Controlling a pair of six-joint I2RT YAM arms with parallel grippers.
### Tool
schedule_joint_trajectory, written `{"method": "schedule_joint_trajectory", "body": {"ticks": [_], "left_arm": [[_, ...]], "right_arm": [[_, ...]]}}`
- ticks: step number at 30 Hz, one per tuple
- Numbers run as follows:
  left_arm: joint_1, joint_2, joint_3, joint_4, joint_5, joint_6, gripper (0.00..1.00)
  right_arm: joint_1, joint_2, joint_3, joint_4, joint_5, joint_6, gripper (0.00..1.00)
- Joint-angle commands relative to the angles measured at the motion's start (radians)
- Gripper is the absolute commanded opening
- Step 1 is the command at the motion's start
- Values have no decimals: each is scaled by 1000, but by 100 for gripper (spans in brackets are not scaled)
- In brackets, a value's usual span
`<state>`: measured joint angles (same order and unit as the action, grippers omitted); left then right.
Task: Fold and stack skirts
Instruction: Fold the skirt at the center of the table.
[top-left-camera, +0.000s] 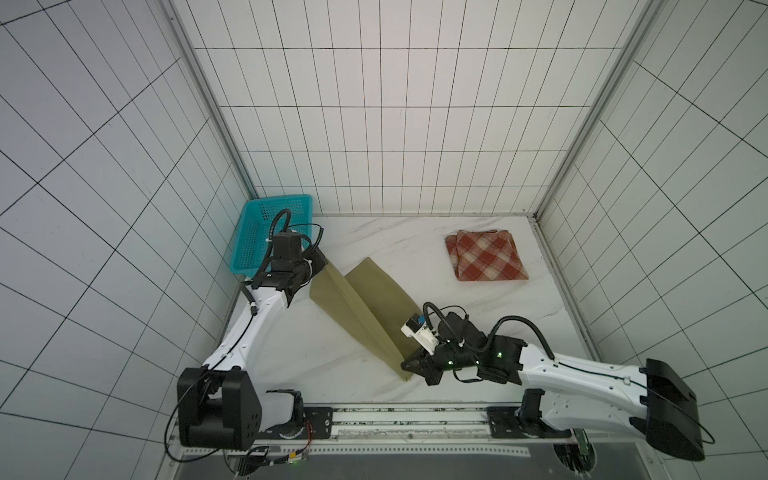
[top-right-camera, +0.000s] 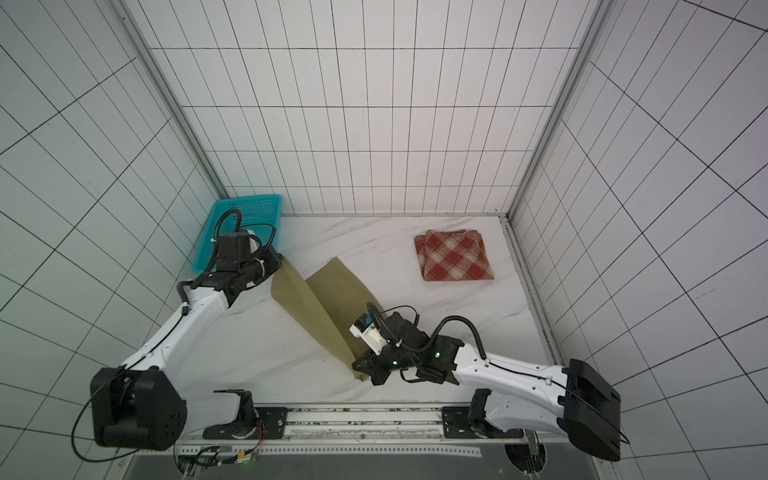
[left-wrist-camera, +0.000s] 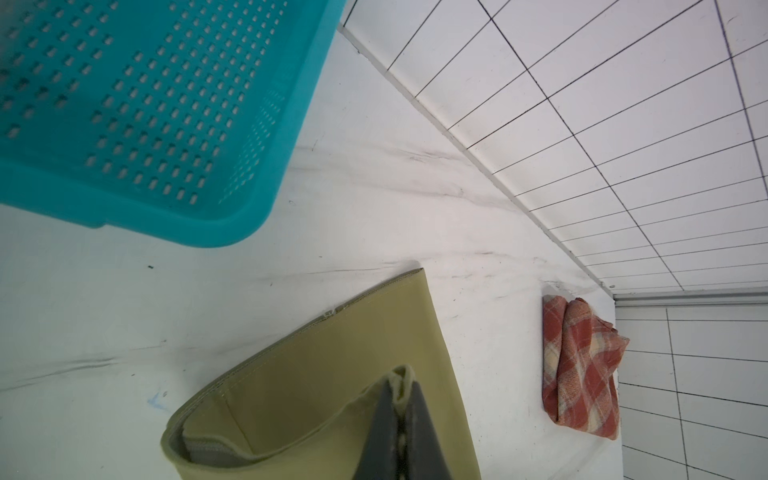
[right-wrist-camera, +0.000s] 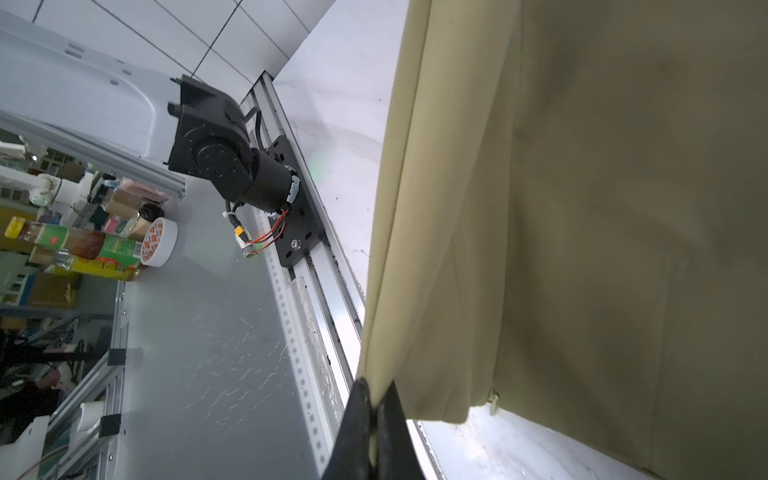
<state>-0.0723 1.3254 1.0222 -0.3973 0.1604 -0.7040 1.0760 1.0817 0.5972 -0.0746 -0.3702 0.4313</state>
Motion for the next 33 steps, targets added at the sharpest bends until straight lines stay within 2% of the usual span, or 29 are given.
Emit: {"method": "schedule_joint_trajectory", "body": {"ticks": [1,7,17,23,28,33], "left_arm": [[-39,62,64,116,-116,-18,0],[-126,174,104,172,-162,-25,0],[-183,344,161,215,-179,-38,0],[-192,423,191,234,-185,-47,0],[-192,473,211,259,-207,-70,0],[-190,465,213,268,-252,-96,0]], "right_arm": [[-66,-46,-90,-34,-123,36,0],[-196,-107,-169,-36,-192,43,0],[-283,-40,-212,-36,-251,37,0],[-316,-17,-194,-71,-230,23,0],[-332,22,-137,-139,-165,-6,0],[-340,76,-75,-191,-158,-45,0]]}}
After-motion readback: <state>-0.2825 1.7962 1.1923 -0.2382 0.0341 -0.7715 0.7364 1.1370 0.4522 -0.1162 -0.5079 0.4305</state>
